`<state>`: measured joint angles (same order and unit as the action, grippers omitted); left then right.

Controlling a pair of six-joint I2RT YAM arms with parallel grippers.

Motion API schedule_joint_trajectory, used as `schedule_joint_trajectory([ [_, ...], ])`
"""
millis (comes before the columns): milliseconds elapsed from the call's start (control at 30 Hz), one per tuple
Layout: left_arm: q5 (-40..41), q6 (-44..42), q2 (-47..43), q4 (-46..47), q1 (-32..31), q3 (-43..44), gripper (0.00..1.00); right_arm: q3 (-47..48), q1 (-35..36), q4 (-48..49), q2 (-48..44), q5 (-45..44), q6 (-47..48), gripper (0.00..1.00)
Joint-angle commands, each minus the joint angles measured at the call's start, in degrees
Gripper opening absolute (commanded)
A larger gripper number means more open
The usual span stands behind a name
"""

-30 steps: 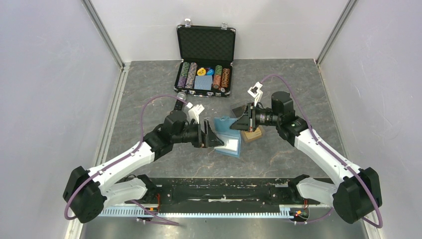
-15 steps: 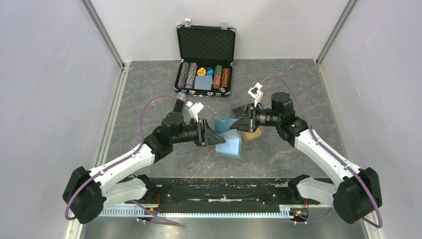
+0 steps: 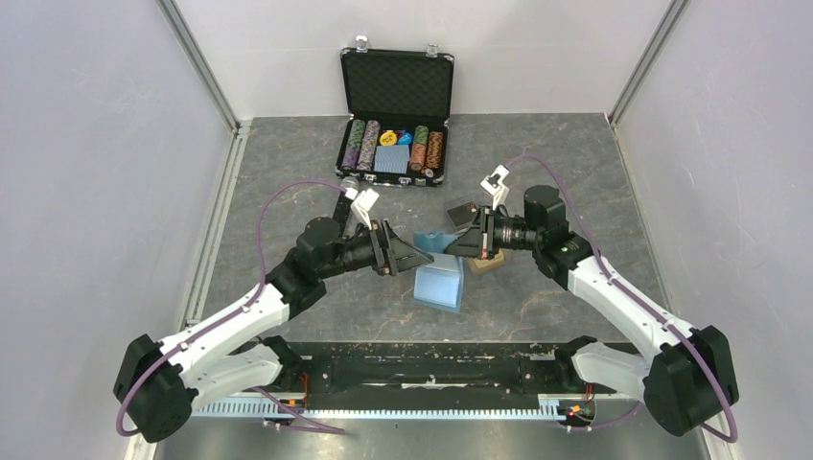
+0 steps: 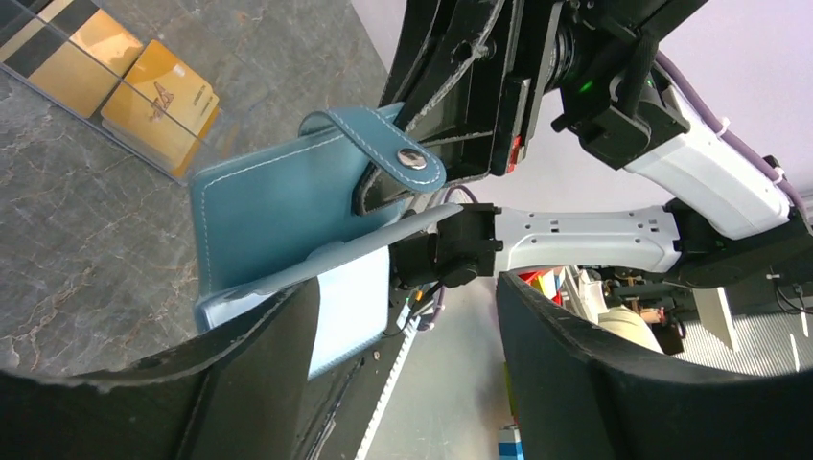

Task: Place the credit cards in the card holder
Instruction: Open the card holder at the center of the board.

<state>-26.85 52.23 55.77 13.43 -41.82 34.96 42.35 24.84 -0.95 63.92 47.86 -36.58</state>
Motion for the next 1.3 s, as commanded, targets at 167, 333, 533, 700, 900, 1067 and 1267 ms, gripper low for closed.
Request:
schedule_joint_trajectory([
  [167, 2.9, -4.4, 2.8, -0.9, 0.1, 2.2, 0.66, -7.3, -0.2, 11.1, -2.7, 0.6, -15.6, 0.0],
  [333, 1.1, -11.3, 4.2, -5.0, 0.1, 4.9, 0.61, -7.4, -0.1, 11.5, -2.9, 1.4, -17.9, 0.0],
  [533, -0.1, -16.6, 7.0, -9.4, 0.0, 7.0, 0.59, -7.5, -0.1, 13.4, -2.8, 2.7, -20.6, 0.0],
  [700, 7.0, -19.2, 7.6, -16.3, 0.0, 8.0, 0.6, -7.5, -0.1, 14.2, -2.6, 3.4, -21.6, 0.0],
  [900, 10.7, -19.9, 6.9, -16.5, 0.1, 6.4, 0.77, -8.0, -0.1, 14.6, -2.1, 4.1, -21.5, 0.0],
  [1067, 3.5, -18.1, 5.8, -7.2, 0.3, 2.7, 0.8, -8.6, -0.2, 16.0, -1.5, 5.2, -21.6, 0.0],
  [1267, -3.4, -12.3, 4.3, 4.1, 1.5, -1.9, 0.77, -9.8, -0.1, 19.8, -0.7, 6.6, -22.6, 0.0],
])
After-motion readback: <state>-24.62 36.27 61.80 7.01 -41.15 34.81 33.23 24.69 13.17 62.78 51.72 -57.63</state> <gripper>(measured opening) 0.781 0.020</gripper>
